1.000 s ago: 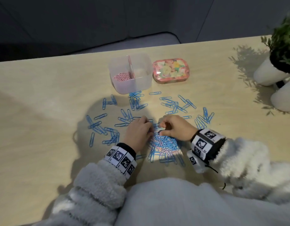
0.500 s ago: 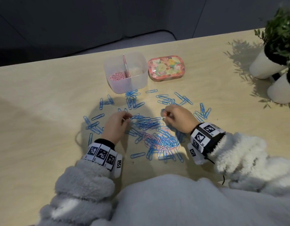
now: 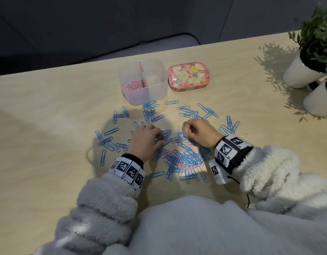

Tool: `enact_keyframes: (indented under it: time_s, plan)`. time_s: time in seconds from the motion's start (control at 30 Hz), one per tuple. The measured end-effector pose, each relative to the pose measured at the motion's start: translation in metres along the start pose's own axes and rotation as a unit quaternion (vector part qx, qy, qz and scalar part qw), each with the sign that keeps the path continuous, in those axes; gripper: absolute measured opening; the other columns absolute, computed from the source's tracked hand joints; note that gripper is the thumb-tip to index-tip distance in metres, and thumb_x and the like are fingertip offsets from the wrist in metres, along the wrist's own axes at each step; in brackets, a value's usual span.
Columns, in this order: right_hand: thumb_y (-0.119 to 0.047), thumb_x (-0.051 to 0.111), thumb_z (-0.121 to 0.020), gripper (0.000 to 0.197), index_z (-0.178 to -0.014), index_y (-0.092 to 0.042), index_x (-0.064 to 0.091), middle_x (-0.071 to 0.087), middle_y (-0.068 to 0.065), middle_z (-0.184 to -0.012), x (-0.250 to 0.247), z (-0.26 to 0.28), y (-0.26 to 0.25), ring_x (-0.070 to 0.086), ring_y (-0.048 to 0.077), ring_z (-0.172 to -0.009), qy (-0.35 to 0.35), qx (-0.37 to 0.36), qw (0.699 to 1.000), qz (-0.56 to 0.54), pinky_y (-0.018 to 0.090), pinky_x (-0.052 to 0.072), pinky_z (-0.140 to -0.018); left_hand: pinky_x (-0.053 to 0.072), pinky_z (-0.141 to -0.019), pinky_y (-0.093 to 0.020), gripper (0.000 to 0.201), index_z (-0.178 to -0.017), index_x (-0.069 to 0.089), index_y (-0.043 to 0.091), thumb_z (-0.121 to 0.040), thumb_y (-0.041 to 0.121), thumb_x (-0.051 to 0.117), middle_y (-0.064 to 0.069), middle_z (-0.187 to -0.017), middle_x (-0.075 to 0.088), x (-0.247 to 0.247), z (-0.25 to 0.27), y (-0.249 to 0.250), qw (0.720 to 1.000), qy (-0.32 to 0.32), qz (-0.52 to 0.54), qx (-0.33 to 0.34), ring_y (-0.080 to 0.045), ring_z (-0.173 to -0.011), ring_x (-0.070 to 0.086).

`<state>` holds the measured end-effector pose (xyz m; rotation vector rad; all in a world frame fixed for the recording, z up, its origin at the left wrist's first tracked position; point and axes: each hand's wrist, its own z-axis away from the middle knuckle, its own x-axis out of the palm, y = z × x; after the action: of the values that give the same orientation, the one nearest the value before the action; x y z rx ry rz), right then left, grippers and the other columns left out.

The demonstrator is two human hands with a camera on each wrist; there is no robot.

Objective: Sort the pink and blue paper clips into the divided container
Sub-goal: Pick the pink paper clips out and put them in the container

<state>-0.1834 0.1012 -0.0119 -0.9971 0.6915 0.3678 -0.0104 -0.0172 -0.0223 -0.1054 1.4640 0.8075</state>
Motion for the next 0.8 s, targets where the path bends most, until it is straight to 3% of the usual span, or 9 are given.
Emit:
enact_keyframes:
  time_s: [0.1,0.17,0.23,0.3,0.47,0.53,0.67,0.8]
  plan:
    - [-0.007,0.066,-0.079,0.014,-0.076,-0.016,0.056,0.055,-0.005,-0.068,-0.017,0.000,0.011,0.049,0.011,-0.062,0.061,0.043,0.997,-0.031,0.023,0.038,-0.063,0.036,-0.083,-0.036,0.012,-0.094,0.064,0.020,-0.087,0.026,0.057,-0.003,-0.103,0.060,0.000,-0.007,-0.001,1.000,0.010,-0.012,-0.014,-0.027,-0.102,0.049]
    - [-0.006,0.065,-0.078,0.012,-0.077,-0.015,0.059,0.060,-0.001,-0.074,-0.024,0.000,0.020,0.051,0.012,-0.065,0.109,0.055,0.992,-0.015,0.026,0.040,-0.067,0.037,-0.083,-0.038,0.011,-0.093,0.064,0.019,-0.088,0.024,0.055,-0.003,-0.103,0.061,-0.004,-0.011,-0.006,0.999,0.021,-0.029,-0.030,-0.028,-0.102,0.050]
    - [-0.005,0.063,-0.078,0.008,-0.085,-0.011,0.063,0.062,0.010,-0.094,-0.025,0.002,0.026,0.054,0.024,-0.087,0.163,0.059,0.984,0.046,0.032,0.041,-0.076,0.037,-0.085,-0.038,0.012,-0.095,0.062,0.019,-0.089,0.023,0.053,-0.004,-0.104,0.060,-0.007,-0.012,-0.010,0.998,0.040,-0.043,-0.036,-0.028,-0.102,0.050]
    - [-0.006,0.060,-0.080,0.012,-0.091,-0.010,0.064,0.058,0.011,-0.099,-0.021,0.007,0.027,0.052,0.029,-0.100,0.187,0.045,0.977,0.094,0.035,0.042,-0.077,0.037,-0.085,-0.038,0.013,-0.096,0.062,0.020,-0.089,0.025,0.052,-0.004,-0.103,0.060,-0.007,-0.013,-0.007,0.997,0.053,-0.050,-0.019,-0.027,-0.101,0.050]
    - [-0.005,0.057,-0.080,0.013,-0.083,-0.015,0.066,0.059,0.000,-0.089,0.001,0.016,0.019,0.054,0.027,-0.098,0.074,-0.040,0.990,0.115,0.036,0.046,-0.076,0.033,-0.089,-0.037,0.023,-0.104,0.062,0.022,-0.089,0.036,0.052,-0.003,-0.105,0.060,0.004,-0.023,0.013,0.999,0.015,-0.038,0.025,-0.026,-0.107,0.048]
    - [-0.007,0.058,-0.081,0.011,-0.086,-0.013,0.065,0.062,0.005,-0.095,0.007,0.013,0.019,0.053,0.025,-0.097,0.062,-0.031,0.989,0.130,0.035,0.046,-0.076,0.032,-0.091,-0.037,0.023,-0.103,0.061,0.021,-0.088,0.037,0.053,-0.003,-0.108,0.059,0.007,-0.029,0.020,0.998,0.000,-0.059,0.032,-0.026,-0.110,0.047]
    - [0.001,0.054,-0.080,0.016,-0.072,-0.013,0.055,0.057,0.003,-0.079,0.005,0.006,0.018,0.051,0.021,-0.075,0.023,0.024,0.997,0.076,0.027,0.037,-0.068,0.031,-0.094,-0.038,0.022,-0.101,0.060,0.017,-0.089,0.033,0.050,-0.006,-0.112,0.057,0.009,-0.038,0.025,0.996,-0.034,-0.075,0.023,-0.027,-0.114,0.044]
    - [0.000,0.057,-0.082,0.016,-0.076,-0.013,0.050,0.046,0.002,-0.089,0.002,0.006,0.016,0.045,0.020,-0.079,-0.002,0.017,0.994,0.110,0.028,0.035,-0.071,0.033,-0.090,-0.039,0.015,-0.094,0.061,0.015,-0.089,0.024,0.050,-0.007,-0.106,0.061,0.006,-0.040,0.020,1.000,-0.029,-0.009,0.003,-0.029,-0.108,0.048]
